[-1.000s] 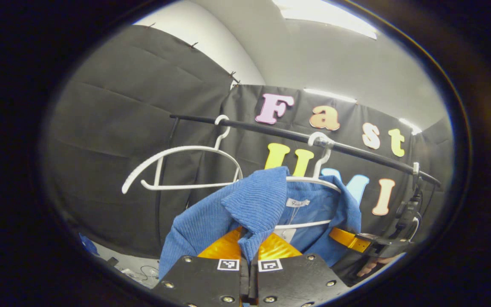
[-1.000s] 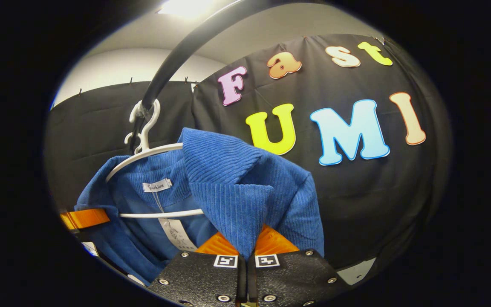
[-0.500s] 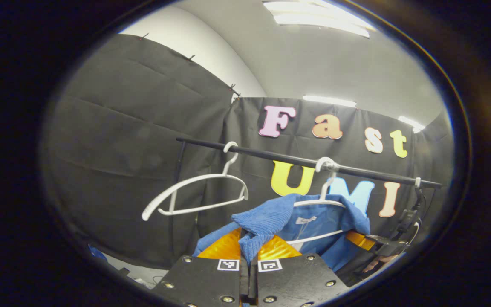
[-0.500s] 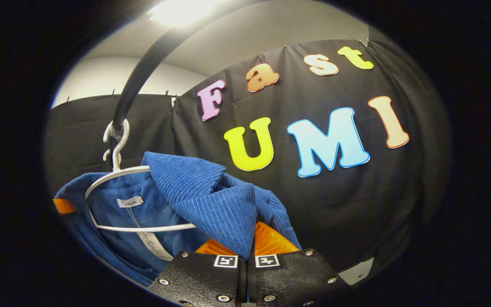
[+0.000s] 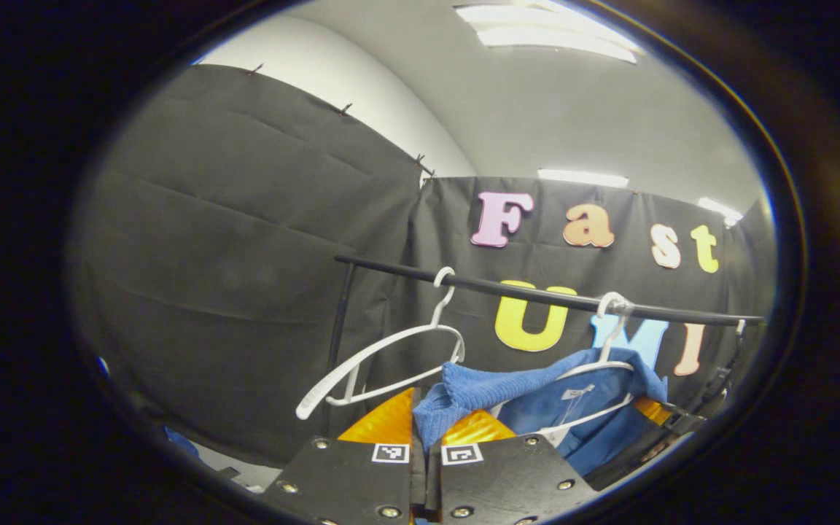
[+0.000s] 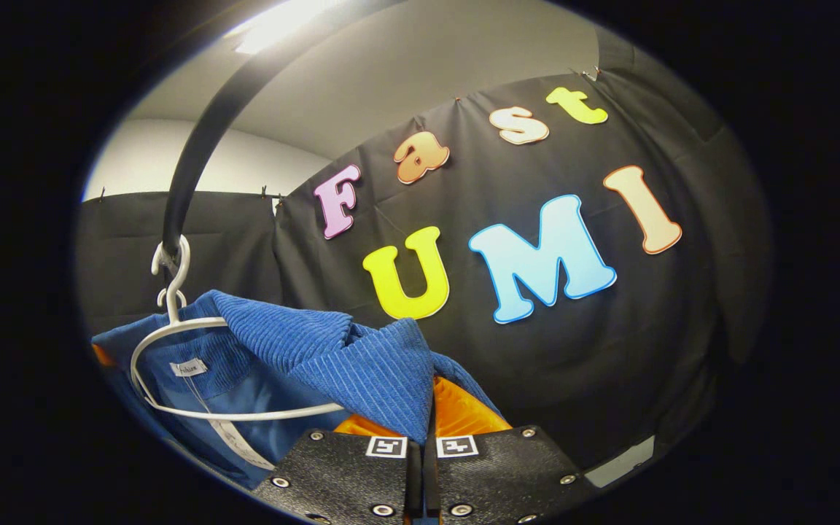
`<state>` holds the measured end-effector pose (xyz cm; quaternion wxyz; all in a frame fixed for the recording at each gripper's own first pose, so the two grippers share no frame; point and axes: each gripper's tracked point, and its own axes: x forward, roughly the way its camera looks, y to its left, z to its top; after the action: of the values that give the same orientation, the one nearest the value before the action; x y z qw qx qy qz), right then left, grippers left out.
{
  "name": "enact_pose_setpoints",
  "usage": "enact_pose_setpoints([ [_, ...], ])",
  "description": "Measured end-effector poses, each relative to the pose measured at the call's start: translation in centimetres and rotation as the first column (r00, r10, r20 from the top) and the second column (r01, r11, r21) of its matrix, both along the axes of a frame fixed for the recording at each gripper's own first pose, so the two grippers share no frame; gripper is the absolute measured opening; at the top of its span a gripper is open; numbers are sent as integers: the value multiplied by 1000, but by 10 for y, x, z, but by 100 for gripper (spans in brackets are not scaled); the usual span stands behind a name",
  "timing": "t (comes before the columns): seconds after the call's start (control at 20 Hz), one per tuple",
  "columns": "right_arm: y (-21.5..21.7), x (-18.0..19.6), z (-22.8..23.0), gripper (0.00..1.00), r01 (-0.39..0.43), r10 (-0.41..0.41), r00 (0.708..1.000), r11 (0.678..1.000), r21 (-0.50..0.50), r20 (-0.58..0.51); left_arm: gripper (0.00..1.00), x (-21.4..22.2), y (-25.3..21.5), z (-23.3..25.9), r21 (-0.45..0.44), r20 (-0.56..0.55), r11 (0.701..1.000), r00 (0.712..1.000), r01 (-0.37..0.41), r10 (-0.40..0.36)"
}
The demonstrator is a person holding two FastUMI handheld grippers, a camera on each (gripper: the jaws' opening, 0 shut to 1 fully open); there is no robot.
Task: Grasp the clothes on the hanger with both hands and then place them into the laundry hamper below.
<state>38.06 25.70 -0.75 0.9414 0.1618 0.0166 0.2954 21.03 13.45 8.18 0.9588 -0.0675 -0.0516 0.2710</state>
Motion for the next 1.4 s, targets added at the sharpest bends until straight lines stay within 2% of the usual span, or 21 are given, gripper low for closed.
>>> enact_pose_setpoints([
  [0.25, 1, 1, -1, 1, -14, 14, 1000, 1000, 27, 12, 1, 9, 19, 3, 49, -18, 999, 1000, -5, 6],
  [0.4, 4, 2, -2, 1, -32, 32, 999, 999, 19, 24, 1, 14, 35, 2, 36, -22, 999, 1000, 4, -3],
  [0.75, -2, -2, 8, 1, 13, -14, 997, 1000, 17, 80, 0, 42, 43, -24, 1, -37, 990, 990, 138, -138],
  [0.9, -7, 3, 19, 1, 50, -47, 986, 999, -12, 162, 0, 56, 44, -21, 45, -64, 978, 978, 203, -200],
  [1.1, -10, 20, 17, 1, 62, -58, 981, 998, -15, 183, 1, 61, 42, -19, 108, -119, 970, 972, 216, -203],
  [1.15, -12, 20, 17, 1, 57, -52, 981, 998, -22, 185, 6, 61, 41, -20, 106, -128, 970, 970, 219, -205],
  [1.2, -14, 15, 18, 1, 44, -37, 982, 999, -32, 188, 7, 60, 40, -22, 102, -137, 970, 969, 222, -208],
  [1.25, -15, 13, 17, 1, 22, -13, 982, 999, -41, 190, 7, 59, 41, -23, 96, -141, 970, 968, 224, -210],
  [1.3, -18, 11, 14, 1, 4, 6, 982, 999, -51, 190, 1, 59, 41, -22, 90, -143, 970, 966, 228, -214],
  [1.4, -23, 7, 6, 2, -38, 55, 981, 995, -94, 185, 1, 65, 45, -19, 76, -139, 972, 968, 221, -209],
])
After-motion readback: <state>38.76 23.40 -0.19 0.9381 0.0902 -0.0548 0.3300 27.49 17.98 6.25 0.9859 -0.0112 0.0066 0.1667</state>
